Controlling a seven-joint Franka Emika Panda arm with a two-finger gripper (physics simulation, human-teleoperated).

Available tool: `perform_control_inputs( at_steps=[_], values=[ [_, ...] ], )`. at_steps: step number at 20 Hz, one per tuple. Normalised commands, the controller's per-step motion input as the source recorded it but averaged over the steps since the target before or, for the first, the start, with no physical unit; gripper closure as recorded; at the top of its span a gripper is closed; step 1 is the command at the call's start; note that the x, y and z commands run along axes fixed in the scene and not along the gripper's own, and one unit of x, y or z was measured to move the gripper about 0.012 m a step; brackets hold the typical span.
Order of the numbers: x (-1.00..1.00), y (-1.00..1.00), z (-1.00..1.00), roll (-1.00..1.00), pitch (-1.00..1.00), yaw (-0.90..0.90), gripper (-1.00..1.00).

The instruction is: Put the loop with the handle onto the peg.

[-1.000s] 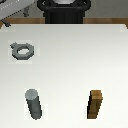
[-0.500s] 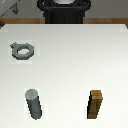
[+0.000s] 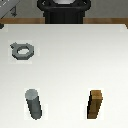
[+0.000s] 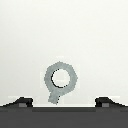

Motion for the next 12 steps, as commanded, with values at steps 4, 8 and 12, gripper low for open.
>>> perform_control_inputs(
  at_steps=[4, 8, 12],
  values=[
    [0.0, 0.0, -1.0, 0.0, 0.0, 0.0, -1.0],
    [-0.25, 0.0, -0.75, 0.0, 0.0, 0.0, -1.0],
    [0.0, -0.25, 0.0, 0.0, 0.0, 0.0, -1.0]
  ],
)
